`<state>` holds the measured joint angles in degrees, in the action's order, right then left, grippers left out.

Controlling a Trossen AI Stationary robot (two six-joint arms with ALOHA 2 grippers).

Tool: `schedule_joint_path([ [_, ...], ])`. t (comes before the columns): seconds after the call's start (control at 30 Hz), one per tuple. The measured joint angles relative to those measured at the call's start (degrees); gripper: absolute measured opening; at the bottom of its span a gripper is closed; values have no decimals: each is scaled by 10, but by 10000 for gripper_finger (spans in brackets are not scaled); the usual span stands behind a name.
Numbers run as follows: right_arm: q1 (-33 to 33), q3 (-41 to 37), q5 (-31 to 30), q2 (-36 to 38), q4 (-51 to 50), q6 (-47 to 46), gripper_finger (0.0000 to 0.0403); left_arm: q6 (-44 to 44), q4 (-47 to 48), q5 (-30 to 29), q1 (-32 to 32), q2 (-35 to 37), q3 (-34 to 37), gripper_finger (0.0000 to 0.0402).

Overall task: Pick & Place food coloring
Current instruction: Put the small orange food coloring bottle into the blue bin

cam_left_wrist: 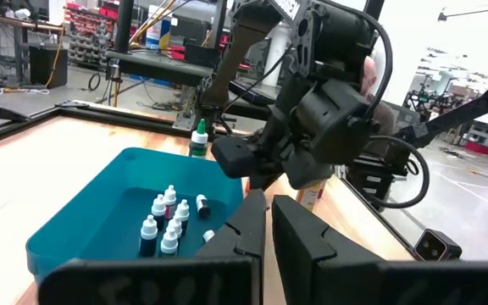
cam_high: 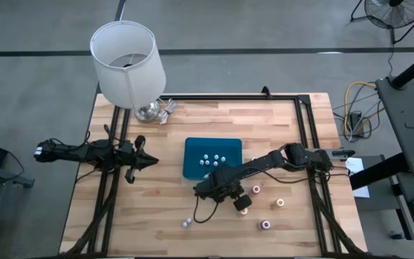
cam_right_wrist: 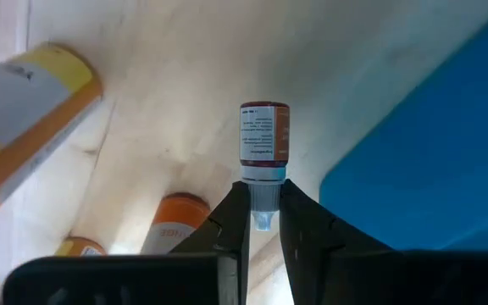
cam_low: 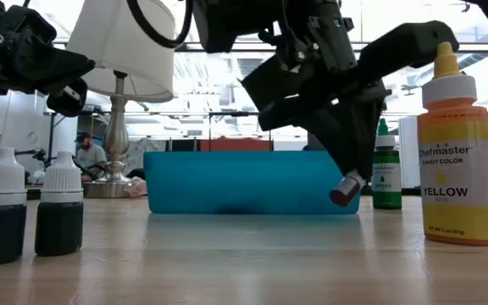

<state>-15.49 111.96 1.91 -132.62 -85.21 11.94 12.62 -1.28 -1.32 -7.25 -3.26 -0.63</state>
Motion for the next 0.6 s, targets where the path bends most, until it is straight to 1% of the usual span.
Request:
schedule_joint_path([
  [0.23, 0, -8, -6, 0, -18, 5, 38, 0, 0, 0, 0, 0, 0, 0],
  [0.47, 15, 45, -11, 1, -28, 5, 38, 0, 0, 0, 0, 0, 0, 0],
  [0.6, 18, 86, -46, 1, -46, 14, 38, 0, 0, 0, 0, 0, 0, 0],
])
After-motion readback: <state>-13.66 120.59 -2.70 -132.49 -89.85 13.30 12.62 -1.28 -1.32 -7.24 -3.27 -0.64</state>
